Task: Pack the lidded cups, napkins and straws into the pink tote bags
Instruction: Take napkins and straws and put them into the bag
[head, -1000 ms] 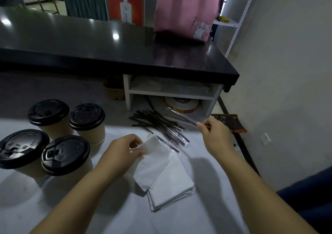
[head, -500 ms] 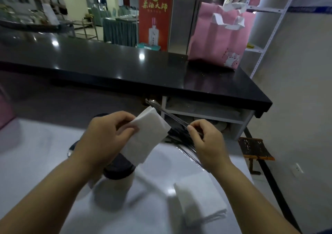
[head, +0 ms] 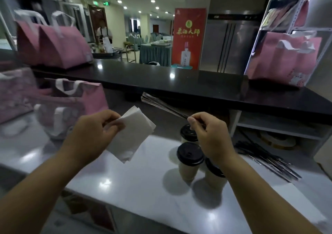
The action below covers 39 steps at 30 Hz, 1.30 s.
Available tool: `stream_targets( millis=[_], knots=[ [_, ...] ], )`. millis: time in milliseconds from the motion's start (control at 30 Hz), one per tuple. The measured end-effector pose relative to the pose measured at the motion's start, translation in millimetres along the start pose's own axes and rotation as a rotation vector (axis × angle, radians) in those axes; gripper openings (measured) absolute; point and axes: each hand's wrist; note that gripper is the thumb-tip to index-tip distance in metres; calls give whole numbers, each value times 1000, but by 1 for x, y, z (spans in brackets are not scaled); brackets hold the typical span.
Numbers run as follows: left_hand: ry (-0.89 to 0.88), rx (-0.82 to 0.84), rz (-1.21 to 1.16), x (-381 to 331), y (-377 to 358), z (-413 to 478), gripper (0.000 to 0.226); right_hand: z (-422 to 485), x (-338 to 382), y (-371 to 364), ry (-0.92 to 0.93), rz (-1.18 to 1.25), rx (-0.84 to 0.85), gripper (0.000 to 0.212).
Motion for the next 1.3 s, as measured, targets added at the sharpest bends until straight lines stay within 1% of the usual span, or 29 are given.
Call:
stream_targets(
  millis=[267, 500, 633, 767, 867, 967, 1100, 1167, 1200, 1267, 1300],
  knots=[
    [25, -106, 58, 90, 66, -21, 8, 22, 75, -95, 84, 21, 54, 12],
    [64, -219, 158, 176, 103, -7, 3, 80, 125, -181, 158, -39, 101, 12],
    [81, -295, 260, 229, 123, 18, 5, 128, 153, -229, 237, -173, 157, 14],
    [78, -317, 276, 277, 134, 44, 4, 169, 179, -272, 282, -374, 318, 14],
    [58, -323, 246, 310, 133, 57, 5, 193, 194, -308, 291, -598, 434, 11],
    [40, -299, 182, 342, 128, 68, 8, 208, 199, -343, 288, -750, 457, 8],
    [-18, -272, 146, 375, 122, 81, 3, 223, 198, -376, 273, -823, 400, 11],
    [-28, -260, 105, 391, 120, 87, 4, 227, 194, -389, 265, -850, 377, 18],
    [-30, -254, 74, 399, 118, 90, 4, 227, 193, -395, 248, -859, 385, 21],
    [-44, -231, -5, 413, 113, 95, 6, 225, 189, -405, 185, -893, 417, 16],
    [-53, -216, -51, 420, 110, 98, 8, 223, 188, -408, 144, -906, 433, 19]
  ],
)
Point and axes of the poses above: each hand's wrist, its own z-axis towards the middle knuckle, its own y-axis out of the back of the hand, x = y × z, and after that the axes turned 14 degrees about -y, right-handed
